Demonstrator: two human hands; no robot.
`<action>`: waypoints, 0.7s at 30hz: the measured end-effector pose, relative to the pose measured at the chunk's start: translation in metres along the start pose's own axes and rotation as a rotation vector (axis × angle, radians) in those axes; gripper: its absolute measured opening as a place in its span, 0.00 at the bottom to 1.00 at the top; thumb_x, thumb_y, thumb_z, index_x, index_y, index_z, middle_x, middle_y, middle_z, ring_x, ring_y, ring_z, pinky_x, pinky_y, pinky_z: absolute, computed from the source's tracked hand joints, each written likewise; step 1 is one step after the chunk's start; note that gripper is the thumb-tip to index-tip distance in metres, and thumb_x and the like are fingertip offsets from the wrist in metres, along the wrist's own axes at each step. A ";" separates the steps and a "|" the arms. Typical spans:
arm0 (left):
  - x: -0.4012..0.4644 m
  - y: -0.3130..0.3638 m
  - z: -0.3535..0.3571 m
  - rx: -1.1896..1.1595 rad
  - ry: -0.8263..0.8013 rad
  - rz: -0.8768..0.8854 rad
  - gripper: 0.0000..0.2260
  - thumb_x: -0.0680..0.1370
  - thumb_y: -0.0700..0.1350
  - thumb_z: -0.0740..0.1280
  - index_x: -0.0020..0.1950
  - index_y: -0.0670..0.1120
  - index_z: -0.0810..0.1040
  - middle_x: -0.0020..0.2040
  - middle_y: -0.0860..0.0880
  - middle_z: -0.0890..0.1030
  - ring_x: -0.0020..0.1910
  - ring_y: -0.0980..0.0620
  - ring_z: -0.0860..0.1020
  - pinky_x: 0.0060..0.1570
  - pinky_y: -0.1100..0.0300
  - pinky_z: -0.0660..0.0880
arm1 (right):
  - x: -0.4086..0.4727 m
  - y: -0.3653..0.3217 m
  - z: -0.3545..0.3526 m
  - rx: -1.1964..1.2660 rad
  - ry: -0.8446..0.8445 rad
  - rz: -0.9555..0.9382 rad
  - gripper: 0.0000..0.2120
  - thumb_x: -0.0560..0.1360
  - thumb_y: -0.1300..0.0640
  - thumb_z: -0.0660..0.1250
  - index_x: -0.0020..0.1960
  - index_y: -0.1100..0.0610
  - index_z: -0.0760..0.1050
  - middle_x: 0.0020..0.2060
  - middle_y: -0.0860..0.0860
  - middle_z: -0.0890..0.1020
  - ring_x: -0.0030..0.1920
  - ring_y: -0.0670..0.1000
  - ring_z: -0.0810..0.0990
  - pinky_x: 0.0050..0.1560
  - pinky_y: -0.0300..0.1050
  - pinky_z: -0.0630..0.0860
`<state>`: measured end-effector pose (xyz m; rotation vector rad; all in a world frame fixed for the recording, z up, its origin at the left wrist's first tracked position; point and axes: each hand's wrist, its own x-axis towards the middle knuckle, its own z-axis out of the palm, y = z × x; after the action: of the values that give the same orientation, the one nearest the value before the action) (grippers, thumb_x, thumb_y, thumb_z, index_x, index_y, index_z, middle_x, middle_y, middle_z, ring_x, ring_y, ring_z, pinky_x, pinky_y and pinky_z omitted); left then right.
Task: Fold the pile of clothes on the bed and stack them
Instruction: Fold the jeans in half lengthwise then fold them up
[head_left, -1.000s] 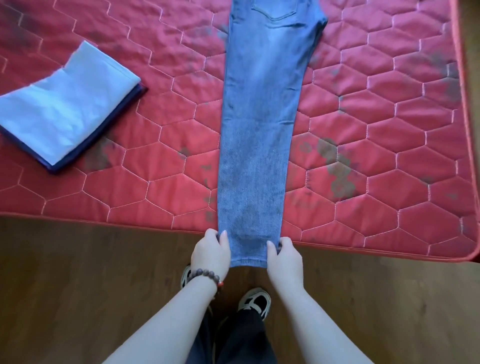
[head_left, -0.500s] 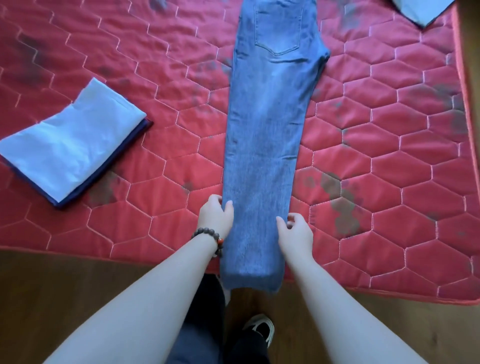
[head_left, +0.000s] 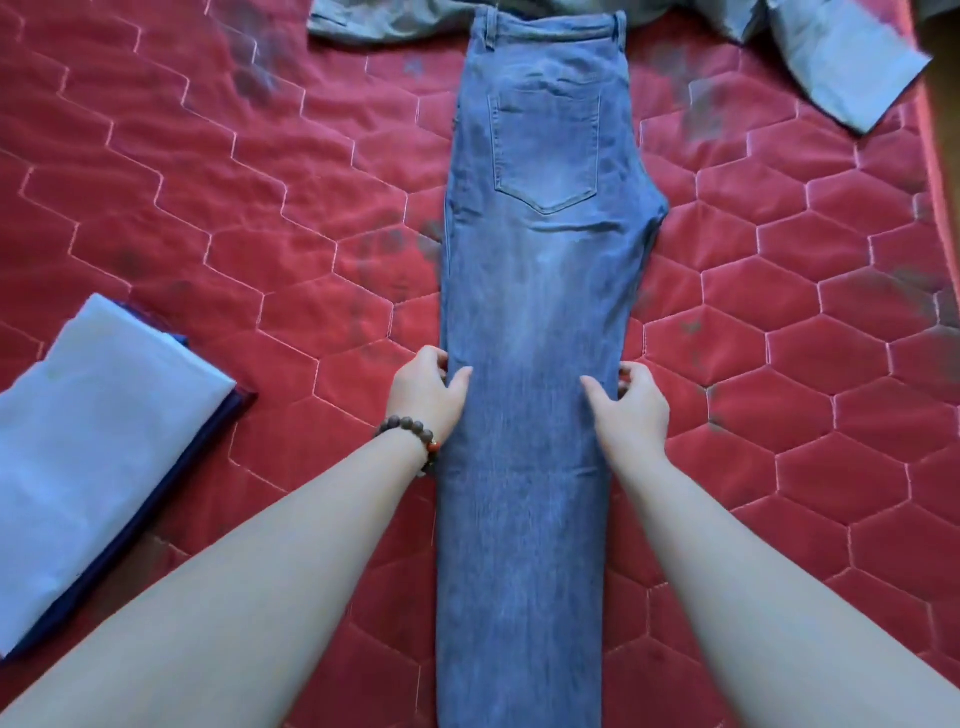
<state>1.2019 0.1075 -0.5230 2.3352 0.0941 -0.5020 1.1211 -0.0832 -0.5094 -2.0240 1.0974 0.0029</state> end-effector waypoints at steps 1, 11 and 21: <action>0.011 0.004 0.000 0.013 0.005 -0.002 0.09 0.78 0.49 0.67 0.50 0.43 0.76 0.40 0.51 0.76 0.44 0.49 0.74 0.42 0.61 0.65 | 0.011 -0.005 0.002 0.000 0.021 -0.013 0.16 0.75 0.52 0.70 0.60 0.59 0.74 0.48 0.51 0.80 0.50 0.52 0.78 0.46 0.38 0.65; 0.058 0.023 -0.010 0.013 0.277 -0.004 0.09 0.79 0.46 0.64 0.43 0.42 0.74 0.39 0.42 0.80 0.42 0.40 0.77 0.39 0.53 0.67 | 0.093 -0.036 0.005 -0.029 0.203 -0.023 0.09 0.78 0.56 0.65 0.51 0.63 0.75 0.39 0.52 0.76 0.43 0.55 0.74 0.39 0.39 0.59; 0.139 0.068 -0.007 -0.080 0.197 -0.021 0.10 0.79 0.52 0.64 0.42 0.47 0.74 0.36 0.51 0.75 0.40 0.50 0.72 0.40 0.64 0.62 | 0.152 -0.062 -0.004 -0.019 0.127 -0.034 0.17 0.77 0.48 0.66 0.56 0.61 0.77 0.43 0.52 0.79 0.51 0.54 0.78 0.47 0.39 0.64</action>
<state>1.3469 0.0524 -0.5271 2.3018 0.2276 -0.2719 1.2577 -0.1742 -0.5205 -2.0832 1.1444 -0.1345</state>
